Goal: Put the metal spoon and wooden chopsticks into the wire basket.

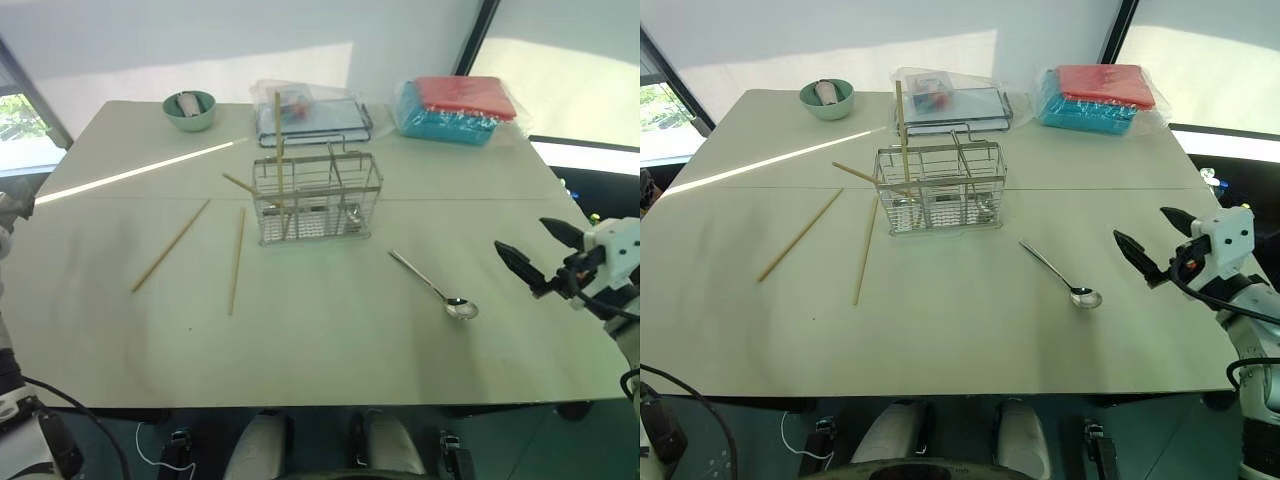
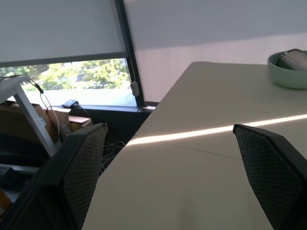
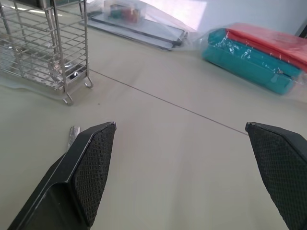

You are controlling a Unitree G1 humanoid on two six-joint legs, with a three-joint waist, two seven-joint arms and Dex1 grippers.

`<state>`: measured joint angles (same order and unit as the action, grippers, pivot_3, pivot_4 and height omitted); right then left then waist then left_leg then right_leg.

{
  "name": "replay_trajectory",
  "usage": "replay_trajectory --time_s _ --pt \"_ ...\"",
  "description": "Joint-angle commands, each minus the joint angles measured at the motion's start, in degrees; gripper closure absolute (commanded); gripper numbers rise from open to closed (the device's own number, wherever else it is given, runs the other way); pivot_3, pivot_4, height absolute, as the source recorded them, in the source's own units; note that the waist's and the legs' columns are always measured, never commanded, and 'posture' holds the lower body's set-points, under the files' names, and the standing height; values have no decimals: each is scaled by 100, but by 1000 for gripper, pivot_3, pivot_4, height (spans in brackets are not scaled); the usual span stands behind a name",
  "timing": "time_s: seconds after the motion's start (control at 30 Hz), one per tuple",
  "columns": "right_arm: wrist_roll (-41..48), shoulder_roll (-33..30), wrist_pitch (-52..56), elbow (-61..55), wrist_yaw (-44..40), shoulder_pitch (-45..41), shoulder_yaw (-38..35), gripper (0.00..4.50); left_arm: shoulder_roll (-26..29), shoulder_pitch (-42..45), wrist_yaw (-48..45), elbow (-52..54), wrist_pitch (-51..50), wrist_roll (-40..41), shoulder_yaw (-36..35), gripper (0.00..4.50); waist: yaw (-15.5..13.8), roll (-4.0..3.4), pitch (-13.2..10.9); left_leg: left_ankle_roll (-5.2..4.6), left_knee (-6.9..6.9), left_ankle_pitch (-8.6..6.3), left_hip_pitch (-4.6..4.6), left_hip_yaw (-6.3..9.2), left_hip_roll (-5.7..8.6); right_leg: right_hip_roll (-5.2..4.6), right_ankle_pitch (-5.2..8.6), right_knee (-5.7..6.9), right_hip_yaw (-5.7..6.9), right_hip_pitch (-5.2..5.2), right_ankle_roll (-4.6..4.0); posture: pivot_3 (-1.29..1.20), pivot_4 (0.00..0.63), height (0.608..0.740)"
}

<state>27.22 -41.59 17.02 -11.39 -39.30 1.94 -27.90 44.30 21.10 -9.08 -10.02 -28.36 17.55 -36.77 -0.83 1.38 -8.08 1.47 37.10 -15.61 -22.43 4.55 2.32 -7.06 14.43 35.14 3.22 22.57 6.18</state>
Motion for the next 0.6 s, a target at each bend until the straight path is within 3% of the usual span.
replay_trajectory --time_s 0.03,0.6 --pt "30 -59 67 -307 96 -99 -55 0 132 141 -14 171 90 -6 -25 54 1 0 0 0 0 0 0 0 0 0 0 0 0 0 0 0 150 667" --pt "-98 -274 514 -655 178 -521 206 0 254 395 -216 108 43 58 52 54 4 -2 -1 -1 1 0 0 0 0 2 0 1 0 0 0 0 150 667"
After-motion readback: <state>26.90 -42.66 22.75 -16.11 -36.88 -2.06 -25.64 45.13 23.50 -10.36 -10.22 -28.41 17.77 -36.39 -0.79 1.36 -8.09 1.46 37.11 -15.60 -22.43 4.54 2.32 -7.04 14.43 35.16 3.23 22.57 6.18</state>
